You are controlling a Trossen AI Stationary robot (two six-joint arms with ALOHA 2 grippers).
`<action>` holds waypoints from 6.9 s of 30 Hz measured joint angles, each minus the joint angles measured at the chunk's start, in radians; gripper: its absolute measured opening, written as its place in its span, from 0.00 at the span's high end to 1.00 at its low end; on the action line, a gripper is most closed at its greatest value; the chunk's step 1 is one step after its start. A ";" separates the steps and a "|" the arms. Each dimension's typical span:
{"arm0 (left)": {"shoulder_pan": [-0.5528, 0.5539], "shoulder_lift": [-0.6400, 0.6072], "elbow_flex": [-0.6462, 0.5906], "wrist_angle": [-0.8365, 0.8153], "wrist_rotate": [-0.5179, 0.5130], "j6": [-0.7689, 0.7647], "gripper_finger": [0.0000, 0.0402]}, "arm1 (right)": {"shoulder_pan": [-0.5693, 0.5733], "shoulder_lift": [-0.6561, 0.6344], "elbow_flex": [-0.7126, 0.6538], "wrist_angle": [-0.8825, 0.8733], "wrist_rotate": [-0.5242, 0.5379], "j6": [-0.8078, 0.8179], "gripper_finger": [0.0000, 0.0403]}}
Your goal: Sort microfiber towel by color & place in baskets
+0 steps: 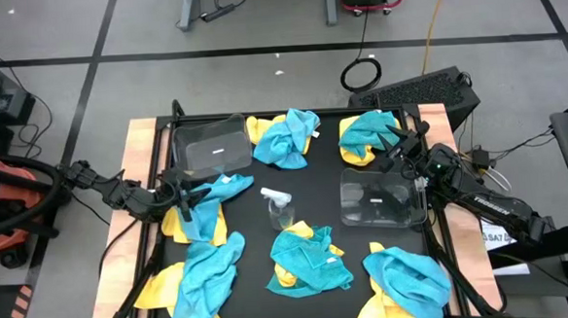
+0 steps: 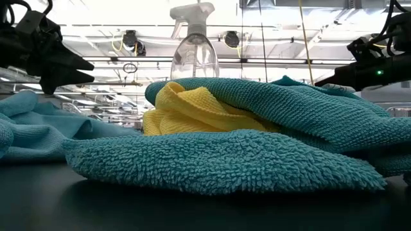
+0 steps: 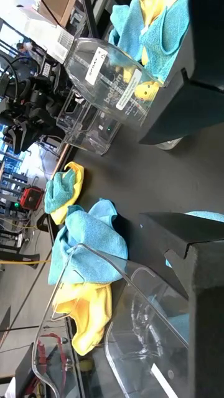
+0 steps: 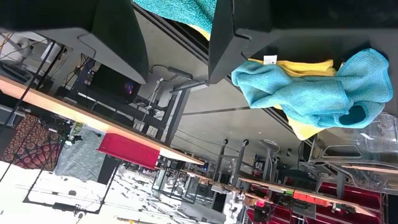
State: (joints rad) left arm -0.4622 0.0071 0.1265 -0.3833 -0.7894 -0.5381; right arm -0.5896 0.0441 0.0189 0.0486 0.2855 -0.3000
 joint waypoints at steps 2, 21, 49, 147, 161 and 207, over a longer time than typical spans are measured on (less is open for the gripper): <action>0.000 0.000 0.000 0.000 0.000 0.000 0.51 | 0.000 0.000 0.000 0.000 0.000 0.000 0.60; 0.000 0.000 0.000 0.000 0.000 0.000 0.51 | 0.000 0.000 0.000 0.000 0.000 0.000 0.60; 0.000 0.000 0.000 0.000 0.000 0.000 0.51 | 0.000 0.000 0.000 0.000 0.000 0.000 0.60; 0.000 0.000 0.000 0.000 0.000 0.000 0.51 | 0.000 0.000 0.000 0.000 0.000 0.000 0.60; 0.000 0.000 0.000 0.000 0.000 0.000 0.51 | 0.000 0.000 0.000 0.164 -0.004 0.161 0.60; 0.000 0.000 0.000 0.000 0.000 0.000 0.51 | 0.000 0.735 0.972 -0.460 -0.146 -0.013 0.34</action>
State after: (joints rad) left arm -0.4622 0.0071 0.1265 -0.3832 -0.7894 -0.5381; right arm -0.5892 0.7789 0.9913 -0.4116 0.1391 -0.3130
